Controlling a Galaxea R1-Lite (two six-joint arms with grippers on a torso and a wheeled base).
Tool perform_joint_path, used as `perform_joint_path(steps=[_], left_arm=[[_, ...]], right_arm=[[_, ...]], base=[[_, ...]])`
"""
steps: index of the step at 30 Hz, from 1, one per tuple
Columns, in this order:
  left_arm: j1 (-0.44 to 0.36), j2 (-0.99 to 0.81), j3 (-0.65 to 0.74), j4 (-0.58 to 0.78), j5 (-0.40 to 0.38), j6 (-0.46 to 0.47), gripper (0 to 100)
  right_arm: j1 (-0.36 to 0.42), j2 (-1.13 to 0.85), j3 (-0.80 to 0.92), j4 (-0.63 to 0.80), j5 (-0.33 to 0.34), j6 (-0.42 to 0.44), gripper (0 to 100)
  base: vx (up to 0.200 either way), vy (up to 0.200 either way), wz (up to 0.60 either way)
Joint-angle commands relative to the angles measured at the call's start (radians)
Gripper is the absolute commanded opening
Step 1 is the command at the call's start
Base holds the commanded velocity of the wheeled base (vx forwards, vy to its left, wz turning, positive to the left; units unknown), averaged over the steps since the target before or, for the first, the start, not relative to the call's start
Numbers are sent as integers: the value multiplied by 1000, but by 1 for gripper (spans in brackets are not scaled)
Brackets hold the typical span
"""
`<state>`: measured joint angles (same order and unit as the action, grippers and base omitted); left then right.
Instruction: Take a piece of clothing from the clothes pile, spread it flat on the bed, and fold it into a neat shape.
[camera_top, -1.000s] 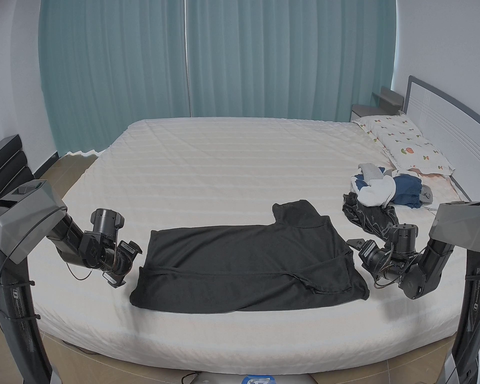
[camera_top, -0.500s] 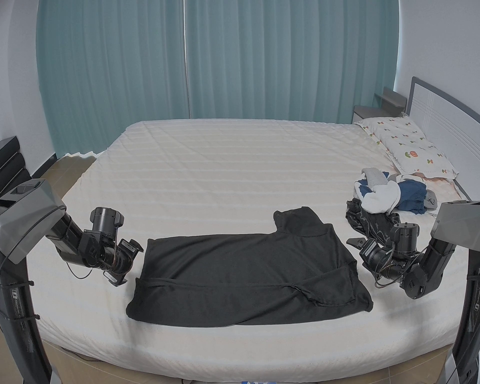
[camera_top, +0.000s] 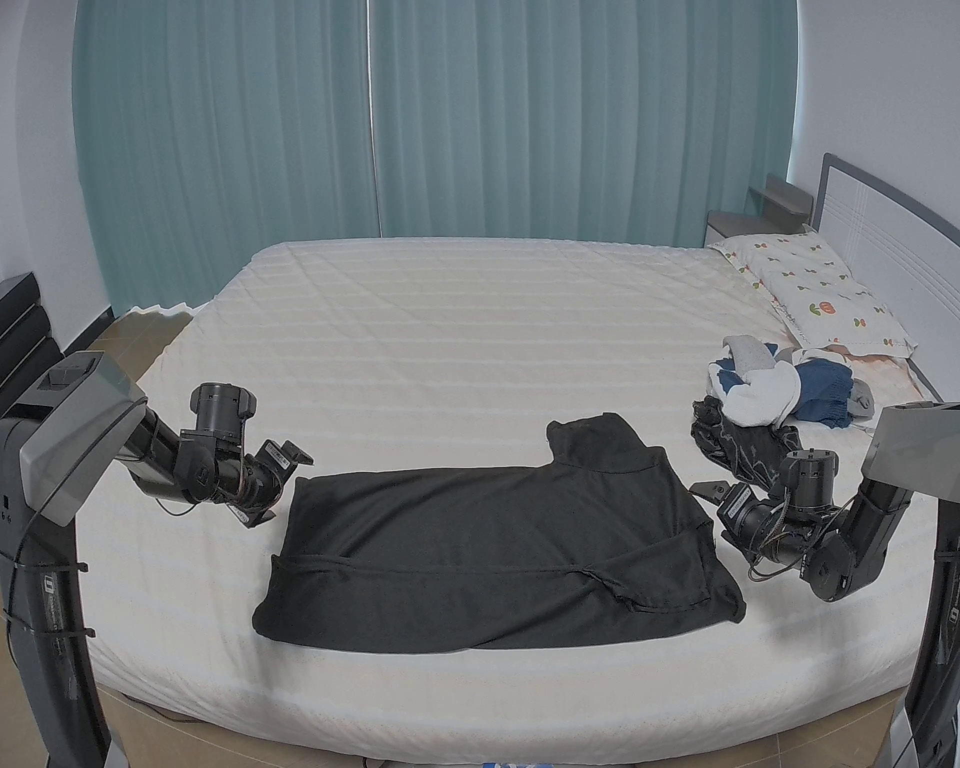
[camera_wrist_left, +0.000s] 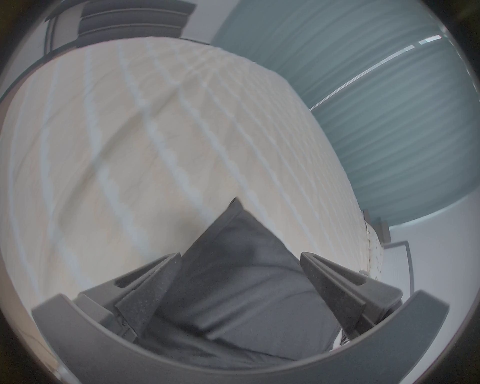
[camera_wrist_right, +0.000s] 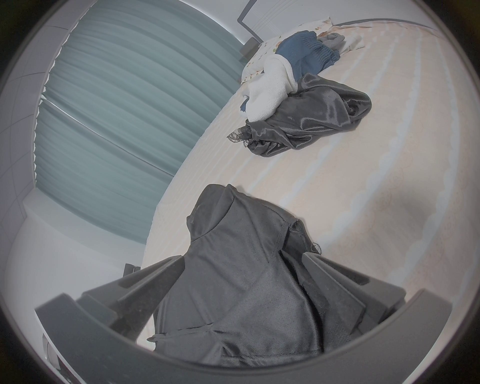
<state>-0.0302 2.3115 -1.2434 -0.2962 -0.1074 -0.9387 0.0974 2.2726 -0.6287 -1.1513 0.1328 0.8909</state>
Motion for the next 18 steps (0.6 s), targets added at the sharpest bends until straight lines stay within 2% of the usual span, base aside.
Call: perform_joint_path(steps=[1,7,11,18], left_arm=[[23,141,-165,5,-21,120,100],[26,230,-281,-3,-52,242,100],[13,238,-292,-23,-107,259,100],[7,266,-278,-159,-106,264,100]], right_arm=[[1,4,6,-1,5,0,100],[4,10,9,-1,22,0,100],[4,12,9,-1,41,0,100],[7,7,14,-1,47,0,100]], base=[[0,0,0],[0,0,0],[0,0,0],[0,0,0]])
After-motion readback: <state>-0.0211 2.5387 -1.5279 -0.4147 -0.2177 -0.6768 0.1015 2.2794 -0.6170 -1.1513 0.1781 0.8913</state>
